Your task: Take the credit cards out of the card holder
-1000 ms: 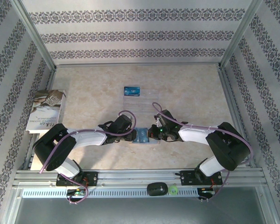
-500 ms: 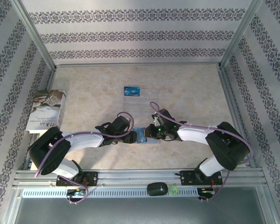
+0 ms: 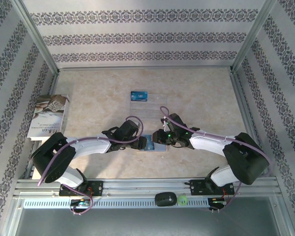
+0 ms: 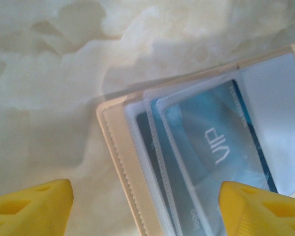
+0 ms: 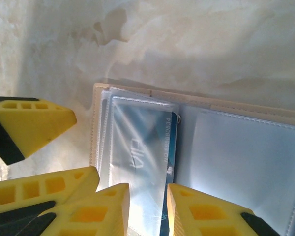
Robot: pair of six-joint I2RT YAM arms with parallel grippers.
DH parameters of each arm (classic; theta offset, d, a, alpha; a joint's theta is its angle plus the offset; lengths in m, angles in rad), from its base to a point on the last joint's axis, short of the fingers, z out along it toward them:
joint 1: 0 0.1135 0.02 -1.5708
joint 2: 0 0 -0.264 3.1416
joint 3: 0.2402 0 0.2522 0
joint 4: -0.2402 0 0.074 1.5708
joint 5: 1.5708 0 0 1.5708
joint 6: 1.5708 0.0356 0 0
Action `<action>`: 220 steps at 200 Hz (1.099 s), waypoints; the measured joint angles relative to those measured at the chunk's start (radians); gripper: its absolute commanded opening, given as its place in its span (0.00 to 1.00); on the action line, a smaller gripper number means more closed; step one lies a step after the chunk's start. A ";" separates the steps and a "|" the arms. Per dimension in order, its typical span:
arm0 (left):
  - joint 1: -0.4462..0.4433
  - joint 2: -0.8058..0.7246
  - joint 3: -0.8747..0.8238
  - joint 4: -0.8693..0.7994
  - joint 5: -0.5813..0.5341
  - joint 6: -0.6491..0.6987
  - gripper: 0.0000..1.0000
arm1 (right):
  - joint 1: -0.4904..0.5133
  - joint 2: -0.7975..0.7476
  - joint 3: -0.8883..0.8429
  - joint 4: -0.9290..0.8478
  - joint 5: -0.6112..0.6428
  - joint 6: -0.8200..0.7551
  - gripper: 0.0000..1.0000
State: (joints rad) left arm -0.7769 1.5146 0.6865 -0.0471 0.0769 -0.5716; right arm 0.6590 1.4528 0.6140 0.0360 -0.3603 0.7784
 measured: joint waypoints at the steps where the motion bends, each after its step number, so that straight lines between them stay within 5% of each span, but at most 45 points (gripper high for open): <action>1: 0.000 0.001 0.001 0.000 0.000 0.000 0.78 | 0.000 0.002 0.000 0.000 -0.001 0.000 0.26; 63: 0.000 0.046 0.014 -0.005 -0.046 0.015 0.59 | 0.007 0.059 0.000 0.006 -0.023 0.000 0.24; 220: 0.000 0.043 -0.017 0.042 -0.053 -0.021 0.52 | 0.007 0.095 0.002 0.051 -0.061 0.005 0.23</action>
State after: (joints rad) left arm -0.7765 1.5578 0.6697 -0.0051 0.0242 -0.5926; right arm 0.6659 1.5475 0.6155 0.0868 -0.4213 0.7837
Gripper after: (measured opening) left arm 0.526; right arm 0.226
